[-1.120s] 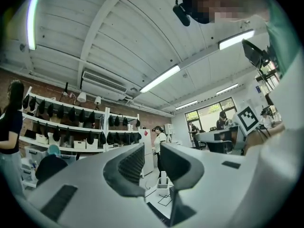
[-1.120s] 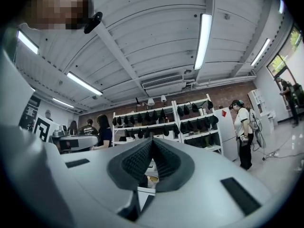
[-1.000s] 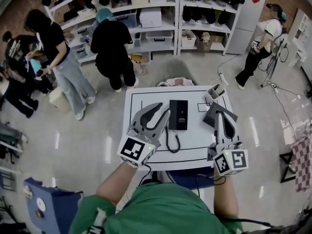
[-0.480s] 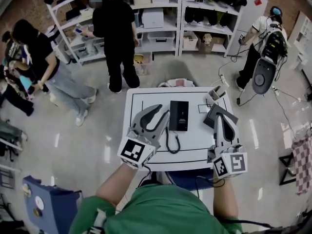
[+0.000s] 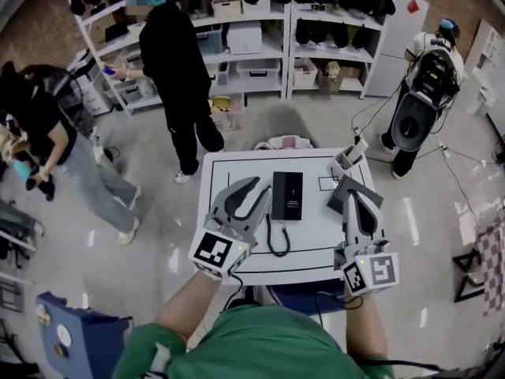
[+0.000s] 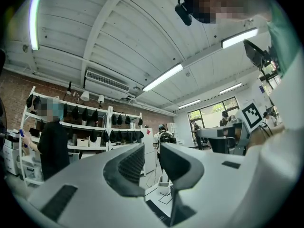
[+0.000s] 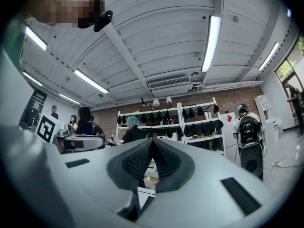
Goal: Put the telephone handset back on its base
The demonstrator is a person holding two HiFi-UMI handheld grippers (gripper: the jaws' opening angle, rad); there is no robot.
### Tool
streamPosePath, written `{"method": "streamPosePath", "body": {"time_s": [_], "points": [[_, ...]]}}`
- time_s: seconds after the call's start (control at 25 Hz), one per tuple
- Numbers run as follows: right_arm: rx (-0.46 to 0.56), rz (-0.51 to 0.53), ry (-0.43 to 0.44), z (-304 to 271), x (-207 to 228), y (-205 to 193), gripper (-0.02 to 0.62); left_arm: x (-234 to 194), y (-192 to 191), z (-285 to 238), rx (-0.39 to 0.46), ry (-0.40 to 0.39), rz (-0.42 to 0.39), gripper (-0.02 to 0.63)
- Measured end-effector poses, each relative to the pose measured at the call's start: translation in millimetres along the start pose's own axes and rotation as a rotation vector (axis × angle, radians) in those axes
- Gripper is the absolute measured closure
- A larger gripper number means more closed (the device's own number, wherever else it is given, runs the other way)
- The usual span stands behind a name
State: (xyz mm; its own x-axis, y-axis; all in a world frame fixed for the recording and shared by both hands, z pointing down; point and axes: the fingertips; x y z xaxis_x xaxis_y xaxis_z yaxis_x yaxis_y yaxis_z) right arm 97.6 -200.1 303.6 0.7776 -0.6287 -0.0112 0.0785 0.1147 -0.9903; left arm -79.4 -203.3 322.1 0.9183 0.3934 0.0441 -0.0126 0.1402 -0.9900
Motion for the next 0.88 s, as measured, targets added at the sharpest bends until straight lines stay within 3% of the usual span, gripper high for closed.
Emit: {"method": "streamPosePath", "body": {"time_s": [0.88], "points": [[-0.013,-0.003,0.032,-15.5,0.7,-16.4,0.572,-4.2,-20.1,-13.6,-0.041,-0.004,0.018,0.489]]}}
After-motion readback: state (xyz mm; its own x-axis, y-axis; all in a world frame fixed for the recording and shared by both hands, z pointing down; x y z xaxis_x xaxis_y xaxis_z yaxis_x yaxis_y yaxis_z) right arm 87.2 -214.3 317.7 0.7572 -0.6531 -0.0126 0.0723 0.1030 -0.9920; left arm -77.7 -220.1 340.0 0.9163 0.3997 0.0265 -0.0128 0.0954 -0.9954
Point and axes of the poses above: the fingertips, and each gripper's own axes: z backward along the fingers, x to its right, y out of its top, and after that the axes turned 9 degrees about y, right-handed
